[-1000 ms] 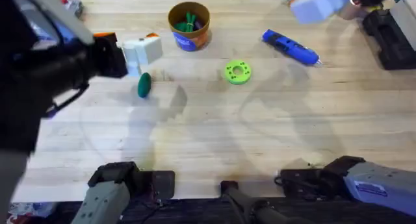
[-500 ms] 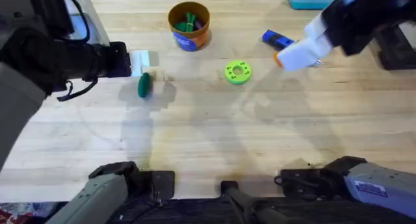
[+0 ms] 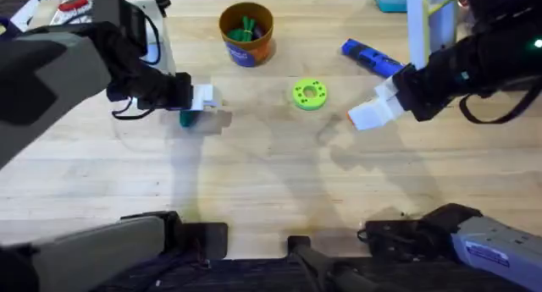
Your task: Pick up the gripper from the table and insert it into the empty holder that is missing its gripper. Then pick up a screw, insert it into the mounting hole, and use the screwdriver to tighten it. Finally, clean up the table by picking up the vegetable and placing it into the bucket.
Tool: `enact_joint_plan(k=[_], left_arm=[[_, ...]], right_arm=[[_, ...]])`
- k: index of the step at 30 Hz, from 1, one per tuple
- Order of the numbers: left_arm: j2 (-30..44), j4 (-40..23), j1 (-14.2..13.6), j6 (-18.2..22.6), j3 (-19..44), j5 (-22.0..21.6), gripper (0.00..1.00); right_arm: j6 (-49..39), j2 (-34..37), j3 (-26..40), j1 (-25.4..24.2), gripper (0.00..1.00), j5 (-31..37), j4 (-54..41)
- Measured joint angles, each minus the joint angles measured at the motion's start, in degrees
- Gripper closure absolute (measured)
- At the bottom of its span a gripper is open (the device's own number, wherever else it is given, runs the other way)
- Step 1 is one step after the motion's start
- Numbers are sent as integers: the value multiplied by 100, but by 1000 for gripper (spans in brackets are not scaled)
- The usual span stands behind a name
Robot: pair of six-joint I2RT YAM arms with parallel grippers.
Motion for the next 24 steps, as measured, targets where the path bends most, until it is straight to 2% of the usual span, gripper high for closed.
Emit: enact_joint_plan(k=[6,24], left_arm=[[281,-43,4,2,0,-304,13],[281,-43,4,2,0,-304,13]], right_arm=[[1,0,-5,0,5,-2,-9],[1,0,-5,0,5,-2,-9]])
